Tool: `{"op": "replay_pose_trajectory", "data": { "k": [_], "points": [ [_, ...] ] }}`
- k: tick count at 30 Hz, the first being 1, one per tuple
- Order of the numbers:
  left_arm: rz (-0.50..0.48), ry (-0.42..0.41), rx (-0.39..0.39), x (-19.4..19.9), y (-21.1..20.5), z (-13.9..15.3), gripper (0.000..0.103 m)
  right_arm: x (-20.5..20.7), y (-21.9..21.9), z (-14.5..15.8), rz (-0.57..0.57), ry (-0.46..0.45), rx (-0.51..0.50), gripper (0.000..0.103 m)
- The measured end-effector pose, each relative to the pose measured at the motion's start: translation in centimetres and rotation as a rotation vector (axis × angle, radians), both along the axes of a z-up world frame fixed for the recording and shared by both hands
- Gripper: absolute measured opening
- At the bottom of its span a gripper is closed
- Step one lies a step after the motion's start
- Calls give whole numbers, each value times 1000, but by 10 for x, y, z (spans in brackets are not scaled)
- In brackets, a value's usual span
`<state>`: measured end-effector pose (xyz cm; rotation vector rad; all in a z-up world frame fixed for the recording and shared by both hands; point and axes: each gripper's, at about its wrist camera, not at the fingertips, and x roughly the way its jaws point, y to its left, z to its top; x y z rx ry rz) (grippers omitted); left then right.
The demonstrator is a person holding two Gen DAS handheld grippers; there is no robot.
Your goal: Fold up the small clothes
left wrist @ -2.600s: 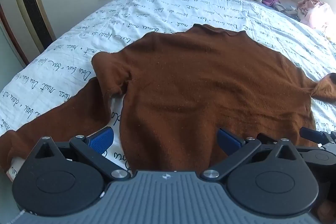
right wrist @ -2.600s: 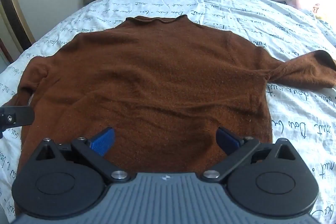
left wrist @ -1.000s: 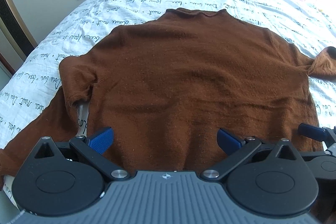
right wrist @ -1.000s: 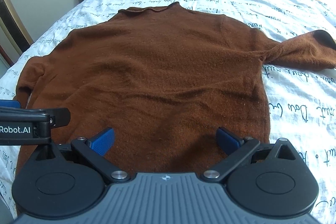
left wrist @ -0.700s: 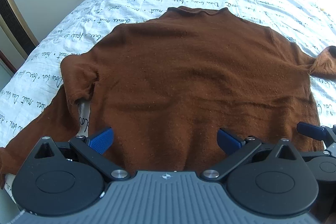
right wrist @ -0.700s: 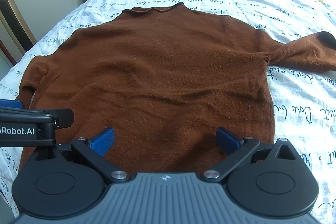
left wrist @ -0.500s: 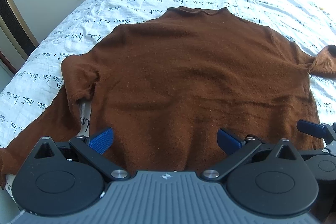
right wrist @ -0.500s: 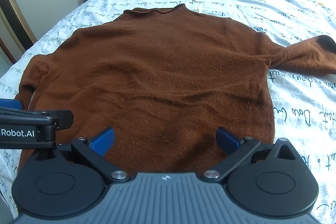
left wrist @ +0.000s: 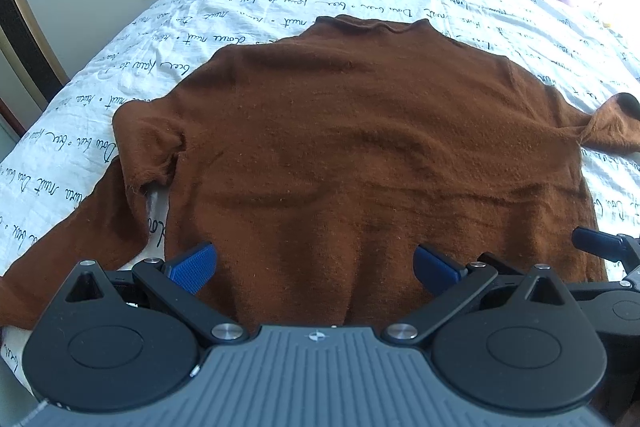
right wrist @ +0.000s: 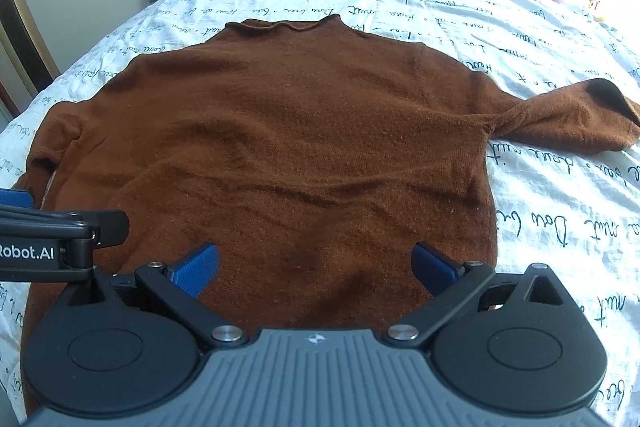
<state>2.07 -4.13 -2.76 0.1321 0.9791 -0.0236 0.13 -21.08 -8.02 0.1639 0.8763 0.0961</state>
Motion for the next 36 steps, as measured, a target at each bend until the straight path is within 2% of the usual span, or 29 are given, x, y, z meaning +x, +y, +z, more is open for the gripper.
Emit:
{"op": "replay_pose_trajectory", "data": {
  "k": [6,12,16,17,19,21,23,24,26,30,32,34,36],
  "points": [
    [38,-18,-50,-2,14,3,103,1,-4,-2,-5,0,-3,103],
    [71,-1,-190,2,32,1,103,2,-10,-4,-15,-5,-10,103],
    [75,-26,-186,2,26,0,103,4,-17,-5,-46,-11,-22,103],
    [55,-11,-179,2,22,-1,103,4,-20,-5,-43,-21,-24,103],
    [19,32,-181,4,15,-5,103,-1,-29,-1,-51,-115,-13,103],
    [-22,53,-213,5,10,-9,103,-4,-39,3,-11,-204,-22,103],
    [-33,63,-224,5,6,-12,103,-7,-56,4,-24,-307,-75,103],
    [-39,70,-220,6,4,-15,103,-7,-67,3,-48,-330,-115,103],
    [-60,78,-214,7,-1,-18,103,0,-97,2,-102,-274,-161,103],
    [-74,71,-180,8,-8,-19,103,0,-187,-2,-299,-270,-161,103],
    [-73,65,-165,9,-8,-19,103,-2,-241,-6,-435,-271,-154,103],
    [-72,57,-152,8,-9,-19,103,-3,-295,-14,-533,-259,-81,103],
    [-78,55,-139,7,-10,-20,103,-14,-354,-26,-633,-268,83,103]
  ]
}}
